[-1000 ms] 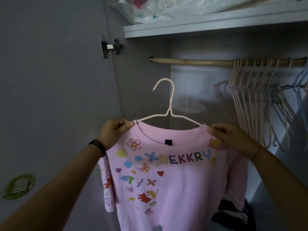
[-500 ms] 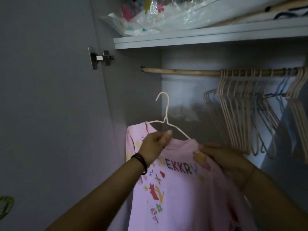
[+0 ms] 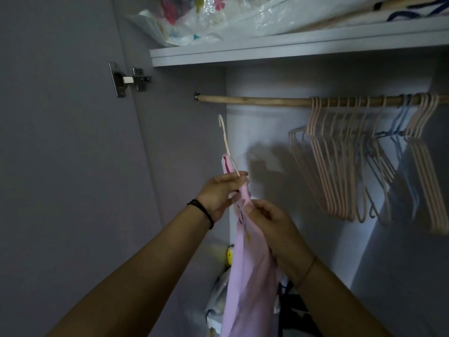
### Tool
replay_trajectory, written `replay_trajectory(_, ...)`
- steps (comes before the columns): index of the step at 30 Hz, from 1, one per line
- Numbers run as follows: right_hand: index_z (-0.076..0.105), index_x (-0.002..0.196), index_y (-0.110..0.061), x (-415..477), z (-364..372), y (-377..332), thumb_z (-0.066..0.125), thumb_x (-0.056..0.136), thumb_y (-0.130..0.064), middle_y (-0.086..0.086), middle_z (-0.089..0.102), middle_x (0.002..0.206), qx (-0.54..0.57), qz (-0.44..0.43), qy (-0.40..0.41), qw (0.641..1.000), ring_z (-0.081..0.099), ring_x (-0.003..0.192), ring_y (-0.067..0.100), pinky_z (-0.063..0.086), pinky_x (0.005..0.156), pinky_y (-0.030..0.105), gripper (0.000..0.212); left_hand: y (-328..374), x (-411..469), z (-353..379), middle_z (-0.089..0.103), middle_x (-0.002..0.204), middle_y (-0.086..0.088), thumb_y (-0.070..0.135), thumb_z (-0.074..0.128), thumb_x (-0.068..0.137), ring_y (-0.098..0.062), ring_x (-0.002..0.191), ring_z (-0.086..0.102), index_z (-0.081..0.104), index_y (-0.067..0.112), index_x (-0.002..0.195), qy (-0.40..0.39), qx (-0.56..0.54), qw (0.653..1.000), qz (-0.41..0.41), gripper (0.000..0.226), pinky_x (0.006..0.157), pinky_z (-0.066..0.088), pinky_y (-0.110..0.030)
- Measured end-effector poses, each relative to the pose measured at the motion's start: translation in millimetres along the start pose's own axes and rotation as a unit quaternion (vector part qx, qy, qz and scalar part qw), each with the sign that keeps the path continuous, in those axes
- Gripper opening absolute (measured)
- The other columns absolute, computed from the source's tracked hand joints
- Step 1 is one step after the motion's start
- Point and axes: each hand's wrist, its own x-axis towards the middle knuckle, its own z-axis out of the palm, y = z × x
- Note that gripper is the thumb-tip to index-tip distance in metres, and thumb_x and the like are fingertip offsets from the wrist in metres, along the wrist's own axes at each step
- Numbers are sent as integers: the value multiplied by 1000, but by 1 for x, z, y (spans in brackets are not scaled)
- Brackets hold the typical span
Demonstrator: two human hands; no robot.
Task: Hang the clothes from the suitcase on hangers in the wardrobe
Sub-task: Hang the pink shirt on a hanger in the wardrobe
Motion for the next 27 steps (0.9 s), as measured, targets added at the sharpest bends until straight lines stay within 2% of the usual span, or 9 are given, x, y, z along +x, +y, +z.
replay_trajectory(4, 66, 89, -8, 7, 11, 3, 57, 91, -25, 11, 66, 82, -33, -15, 5, 999, 61, 81, 27, 50, 77, 38, 19, 14, 14, -10, 67, 93, 2, 16, 63, 89, -10, 87, 59, 69, 13, 107, 3, 2, 1000, -11, 19, 75, 49, -22)
replay_trajectory(7, 63, 87, -5, 24, 25, 3, 56, 92, -20, 6, 57, 74, -25, -40, 24, 999, 52, 71, 15, 44, 68, 29, 17, 24, 26, -10, 65, 96, 1, 19, 61, 91, -12, 91, 57, 66, 10, 114, 12, 27, 1000, -1, 25, 78, 47, -22)
replay_trajectory(12, 63, 86, -7, 63, 44, 1, 55, 93, -24, 22, 58, 84, 22, -56, 38, 997, 51, 73, 17, 44, 67, 29, 20, 47, 49, -15, 60, 100, -1, 15, 59, 92, -4, 77, 53, 61, 5, 119, 44, 108, 993, 21, 29, 51, 43, -6)
replay_trajectory(15, 60, 86, -1, 90, 55, -3, 54, 94, -22, 21, 55, 78, 37, -73, 49, 995, 48, 71, 19, 42, 63, 27, 24, 62, 65, -22, 61, 95, -1, 16, 59, 92, -9, 77, 52, 61, 3, 121, 47, 103, 993, 26, 31, 62, 44, -14)
replay_trajectory(17, 60, 87, 0, 108, 64, -5, 53, 94, -21, 15, 53, 76, 38, -89, 55, 994, 47, 70, 17, 42, 61, 21, 23, 70, 78, -27, 61, 86, 1, 14, 59, 92, -10, 75, 52, 61, 2, 119, 51, 87, 994, 32, 29, 60, 47, -15)
replay_trajectory(21, 54, 87, 6, 142, 79, -10, 51, 95, -23, 11, 43, 72, 37, -108, 58, 992, 40, 66, 14, 36, 61, 29, 30, 81, 102, -35, 62, 77, -3, 12, 56, 93, -11, 65, 58, 64, -1, 111, 50, 74, 993, 71, 23, 56, 50, -17)
replay_trajectory(24, 52, 76, -4, 172, 88, -11, 50, 96, -22, 0, 39, 63, 22, -97, 52, 994, 33, 54, 5, 32, 53, 16, 27, 86, 126, -47, 56, 78, -4, 11, 55, 94, -13, 69, 50, 65, 10, 90, 58, 74, 993, 71, 10, 63, 46, -20)
replay_trajectory(25, 51, 73, -10, 181, 91, -10, 50, 96, -21, -3, 38, 61, 15, -96, 47, 994, 33, 53, 3, 31, 50, 13, 26, 88, 134, -52, 56, 80, -4, 9, 55, 93, -14, 73, 51, 64, 10, 90, 61, 66, 994, 66, 10, 68, 46, -21)
replay_trajectory(27, 49, 71, -14, 194, 97, -4, 49, 97, -21, -4, 38, 61, 8, -90, 34, 995, 35, 56, 5, 31, 52, 14, 27, 87, 147, -61, 59, 81, -4, 7, 54, 94, -16, 79, 55, 64, 1, 105, 68, 59, 994, 57, 16, 73, 47, -23)
